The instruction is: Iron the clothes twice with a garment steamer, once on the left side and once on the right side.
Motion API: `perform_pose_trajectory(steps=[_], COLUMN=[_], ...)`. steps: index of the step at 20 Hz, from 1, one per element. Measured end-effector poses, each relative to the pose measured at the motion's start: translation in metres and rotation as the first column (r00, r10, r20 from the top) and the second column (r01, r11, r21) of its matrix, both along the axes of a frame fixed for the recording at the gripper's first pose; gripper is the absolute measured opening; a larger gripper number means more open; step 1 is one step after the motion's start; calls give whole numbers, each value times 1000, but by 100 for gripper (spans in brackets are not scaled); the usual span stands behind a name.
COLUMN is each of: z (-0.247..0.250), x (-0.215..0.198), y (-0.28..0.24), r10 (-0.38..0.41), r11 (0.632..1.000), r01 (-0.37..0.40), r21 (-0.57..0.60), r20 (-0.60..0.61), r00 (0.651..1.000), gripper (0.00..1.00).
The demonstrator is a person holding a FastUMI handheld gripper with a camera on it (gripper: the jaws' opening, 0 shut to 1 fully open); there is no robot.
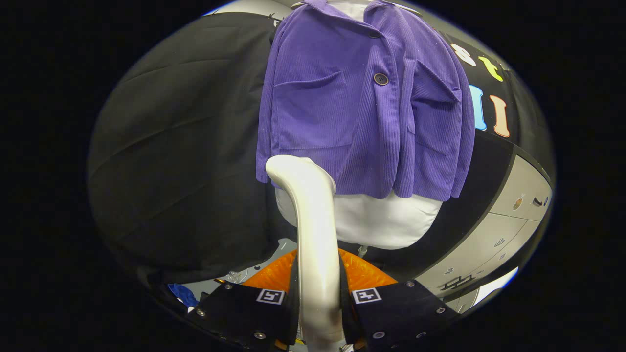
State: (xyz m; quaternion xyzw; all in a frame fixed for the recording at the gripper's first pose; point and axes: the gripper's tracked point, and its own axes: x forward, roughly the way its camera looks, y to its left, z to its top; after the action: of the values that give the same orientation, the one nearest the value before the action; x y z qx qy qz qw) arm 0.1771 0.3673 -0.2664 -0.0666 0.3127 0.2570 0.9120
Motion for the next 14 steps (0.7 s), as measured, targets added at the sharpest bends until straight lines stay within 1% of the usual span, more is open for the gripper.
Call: perform_pose_trajectory(steps=[8,11,14], z=[-35,-34,-18], x=[-31,-50,-63], y=[-15,-27,-45], r10=[-2,-2,-14], r11=[1000,1000,999], r01=[1,2,18], r21=[-18,6,43], r20=[-92,-114,-97], r00=[996,994,995], gripper=[36,36,36])
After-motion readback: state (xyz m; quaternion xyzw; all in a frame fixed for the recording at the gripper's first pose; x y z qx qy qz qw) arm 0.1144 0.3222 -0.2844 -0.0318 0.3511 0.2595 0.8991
